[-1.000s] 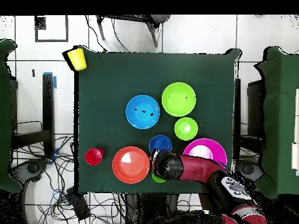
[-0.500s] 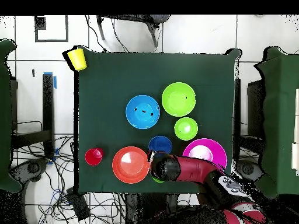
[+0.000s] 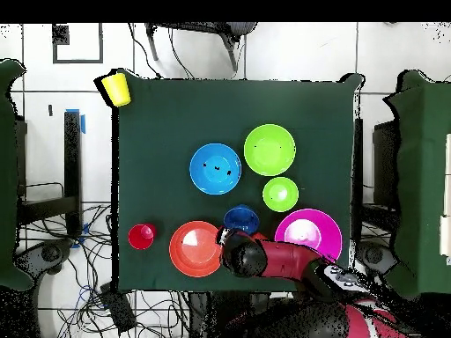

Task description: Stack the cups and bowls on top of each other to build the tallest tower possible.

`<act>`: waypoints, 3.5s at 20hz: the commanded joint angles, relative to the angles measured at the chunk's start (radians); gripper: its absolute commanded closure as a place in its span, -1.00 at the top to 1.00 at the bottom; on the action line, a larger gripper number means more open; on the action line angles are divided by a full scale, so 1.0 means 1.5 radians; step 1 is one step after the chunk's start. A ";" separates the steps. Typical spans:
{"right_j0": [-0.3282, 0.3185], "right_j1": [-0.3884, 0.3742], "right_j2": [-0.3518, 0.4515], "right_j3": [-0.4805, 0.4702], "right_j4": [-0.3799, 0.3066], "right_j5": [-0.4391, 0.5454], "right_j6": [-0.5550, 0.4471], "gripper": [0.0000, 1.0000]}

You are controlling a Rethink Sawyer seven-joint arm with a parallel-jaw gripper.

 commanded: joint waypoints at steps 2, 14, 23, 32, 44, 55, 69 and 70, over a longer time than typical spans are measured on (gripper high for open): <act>-0.001 0.018 0.076 0.010 -0.005 -0.046 0.071 1.00; 0.006 0.002 0.115 -0.013 0.025 0.001 0.063 1.00; 0.047 -0.009 0.106 -0.035 0.039 0.016 0.066 1.00; 0.071 -0.078 0.098 -0.012 0.065 0.083 0.058 1.00; 0.078 -0.111 0.100 -0.026 0.066 0.121 0.031 1.00; 0.128 -0.114 0.058 -0.049 0.038 0.106 0.028 1.00; 0.285 -0.119 -0.112 -0.128 -0.014 0.104 0.020 1.00; 0.286 -0.119 -0.115 -0.127 -0.015 0.100 0.020 1.00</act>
